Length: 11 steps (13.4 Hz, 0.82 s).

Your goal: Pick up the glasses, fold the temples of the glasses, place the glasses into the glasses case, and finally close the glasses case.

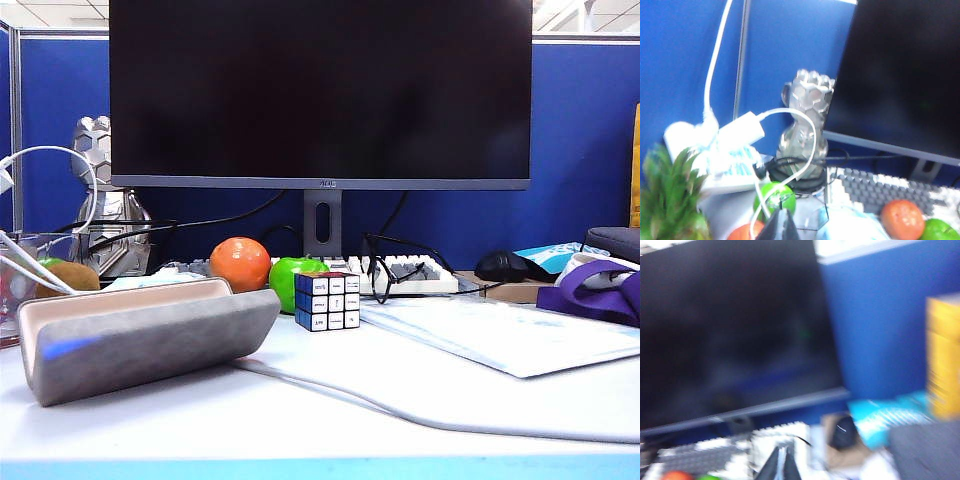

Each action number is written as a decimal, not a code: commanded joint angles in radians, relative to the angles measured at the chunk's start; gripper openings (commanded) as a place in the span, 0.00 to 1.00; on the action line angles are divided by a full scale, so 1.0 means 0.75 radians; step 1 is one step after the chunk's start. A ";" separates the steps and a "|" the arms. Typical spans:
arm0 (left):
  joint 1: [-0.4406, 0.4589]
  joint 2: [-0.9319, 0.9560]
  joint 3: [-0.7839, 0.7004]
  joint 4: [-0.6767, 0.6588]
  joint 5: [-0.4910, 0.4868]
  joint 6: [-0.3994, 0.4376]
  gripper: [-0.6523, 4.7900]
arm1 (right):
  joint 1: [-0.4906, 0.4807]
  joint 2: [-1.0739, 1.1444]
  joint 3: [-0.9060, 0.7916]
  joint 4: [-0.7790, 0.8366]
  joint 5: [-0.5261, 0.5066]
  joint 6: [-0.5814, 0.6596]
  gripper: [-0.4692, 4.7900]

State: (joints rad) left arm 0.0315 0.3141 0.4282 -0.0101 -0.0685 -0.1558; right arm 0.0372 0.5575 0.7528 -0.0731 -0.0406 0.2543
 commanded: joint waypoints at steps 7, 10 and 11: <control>-0.053 0.768 0.703 -0.092 0.309 0.074 0.11 | 0.120 0.743 0.550 0.021 -0.391 -0.103 0.08; -0.205 0.917 0.821 -0.084 0.419 0.097 0.11 | 0.244 0.965 0.680 0.005 -0.438 -0.130 0.08; -0.257 0.957 0.858 -0.080 0.486 0.098 0.11 | 0.268 1.042 0.725 -0.007 -0.436 -0.145 0.08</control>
State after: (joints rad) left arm -0.1417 1.0241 1.0523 -0.0864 0.2466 -0.0929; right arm 0.2329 1.3170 1.2701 -0.0826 -0.3679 0.1589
